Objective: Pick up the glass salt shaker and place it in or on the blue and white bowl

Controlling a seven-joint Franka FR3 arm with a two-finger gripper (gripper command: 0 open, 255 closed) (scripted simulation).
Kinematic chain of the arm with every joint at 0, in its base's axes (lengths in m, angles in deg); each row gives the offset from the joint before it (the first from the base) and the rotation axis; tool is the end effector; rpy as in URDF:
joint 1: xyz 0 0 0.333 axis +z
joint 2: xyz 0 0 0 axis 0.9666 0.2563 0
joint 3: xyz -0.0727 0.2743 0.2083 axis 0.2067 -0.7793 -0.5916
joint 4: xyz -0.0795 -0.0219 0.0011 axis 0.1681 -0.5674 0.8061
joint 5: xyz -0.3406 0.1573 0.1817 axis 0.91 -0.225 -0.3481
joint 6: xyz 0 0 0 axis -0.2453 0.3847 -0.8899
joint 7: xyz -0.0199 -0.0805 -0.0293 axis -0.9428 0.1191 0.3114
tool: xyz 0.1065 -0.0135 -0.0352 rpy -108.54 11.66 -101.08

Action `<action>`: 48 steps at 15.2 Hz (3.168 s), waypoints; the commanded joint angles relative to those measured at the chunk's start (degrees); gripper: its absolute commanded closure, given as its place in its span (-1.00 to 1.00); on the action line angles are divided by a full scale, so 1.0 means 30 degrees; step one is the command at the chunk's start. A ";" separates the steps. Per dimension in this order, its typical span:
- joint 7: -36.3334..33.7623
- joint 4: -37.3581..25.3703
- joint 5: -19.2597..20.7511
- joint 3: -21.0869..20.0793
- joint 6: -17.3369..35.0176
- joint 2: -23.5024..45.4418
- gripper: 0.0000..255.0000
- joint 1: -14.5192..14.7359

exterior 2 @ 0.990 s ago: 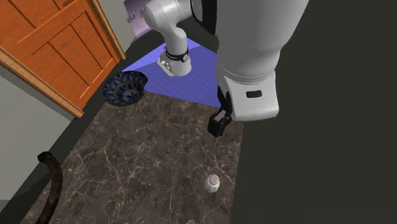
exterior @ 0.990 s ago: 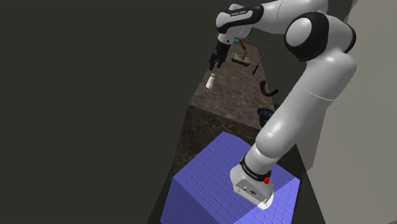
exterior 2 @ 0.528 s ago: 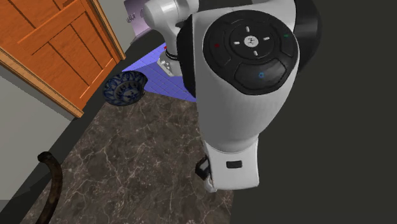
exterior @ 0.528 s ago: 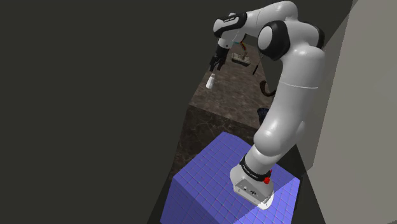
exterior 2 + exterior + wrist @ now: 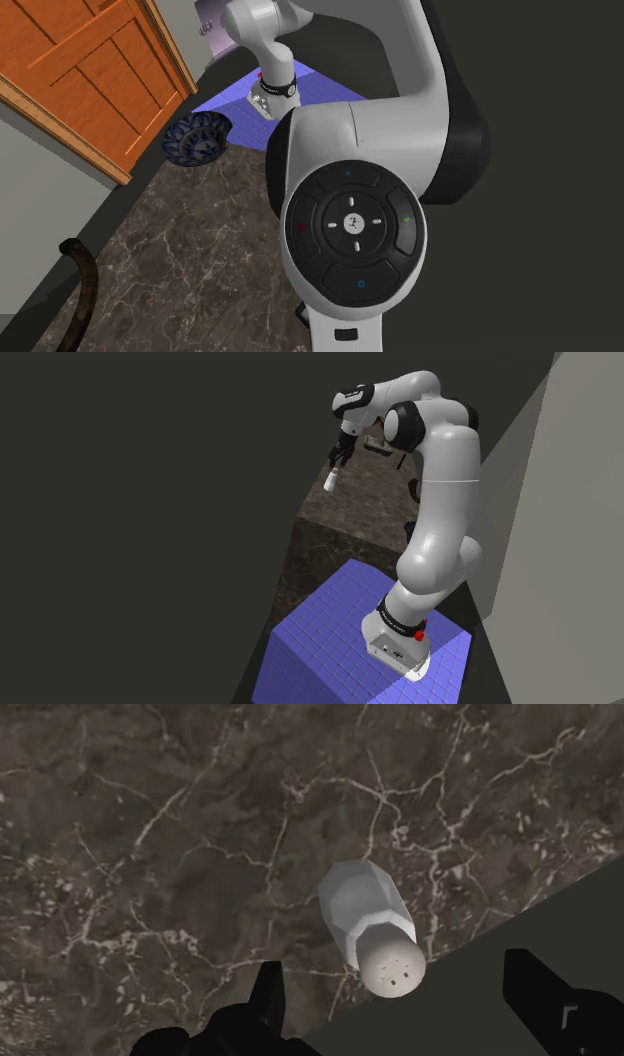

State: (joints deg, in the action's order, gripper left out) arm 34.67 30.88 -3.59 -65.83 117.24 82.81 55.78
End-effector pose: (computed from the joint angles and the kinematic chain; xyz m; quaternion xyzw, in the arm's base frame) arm 0.5788 -0.4386 0.4038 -0.9989 0.0273 -0.0081 0.0368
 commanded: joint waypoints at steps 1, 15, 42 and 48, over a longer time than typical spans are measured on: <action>0.0098 0.0388 -0.0088 -0.0042 0.0497 0.0124 -1.00 0.0007; 0.0175 0.0760 -0.0200 -0.0109 0.1045 0.0320 1.00 0.0027; -0.0544 -0.2820 0.0450 0.0231 -0.3464 -0.0750 1.00 -0.0144; -0.0715 -0.4450 0.0480 0.0267 -0.5020 -0.0702 1.00 -0.0346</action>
State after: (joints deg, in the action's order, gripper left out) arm 32.56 18.59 -2.13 -65.05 103.13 80.59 54.94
